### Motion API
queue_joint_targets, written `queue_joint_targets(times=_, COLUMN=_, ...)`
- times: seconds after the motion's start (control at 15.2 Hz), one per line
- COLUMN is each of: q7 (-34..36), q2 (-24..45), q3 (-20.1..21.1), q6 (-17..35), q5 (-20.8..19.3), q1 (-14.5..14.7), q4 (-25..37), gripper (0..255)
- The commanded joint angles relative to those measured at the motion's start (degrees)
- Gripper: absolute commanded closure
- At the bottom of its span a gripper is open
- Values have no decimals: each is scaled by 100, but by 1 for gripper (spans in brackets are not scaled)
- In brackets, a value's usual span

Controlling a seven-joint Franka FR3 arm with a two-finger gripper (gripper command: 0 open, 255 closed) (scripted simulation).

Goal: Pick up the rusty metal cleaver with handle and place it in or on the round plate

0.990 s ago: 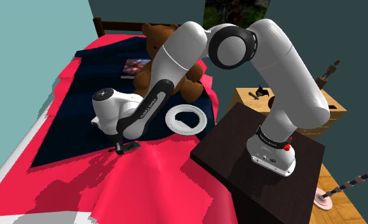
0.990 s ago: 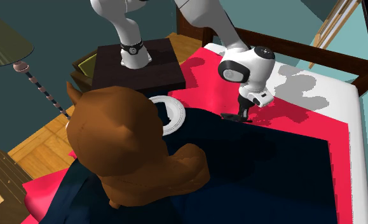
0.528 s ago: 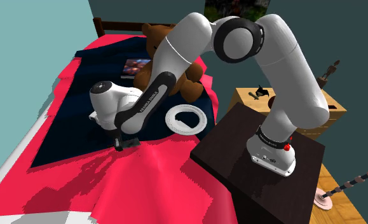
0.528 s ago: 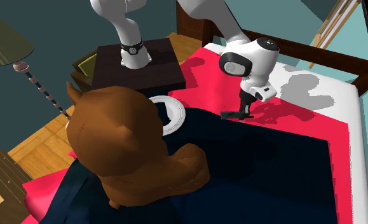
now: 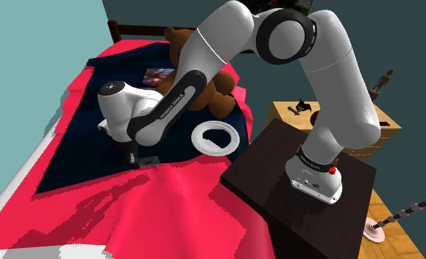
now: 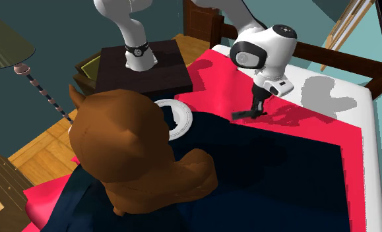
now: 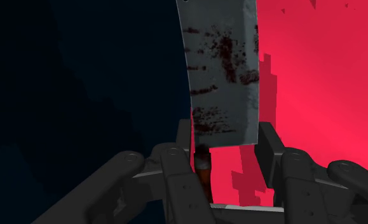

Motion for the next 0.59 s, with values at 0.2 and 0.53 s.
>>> queue_joint_targets(times=0.2, q7=-90, q2=-381, q3=79, q6=-32, q5=83, q1=-165, q4=-348, gripper=255)
queue_joint_targets(times=0.53, q7=-418, q2=-1181, q3=156, q6=553, q5=195, q1=-733, q4=-1711, gripper=255)
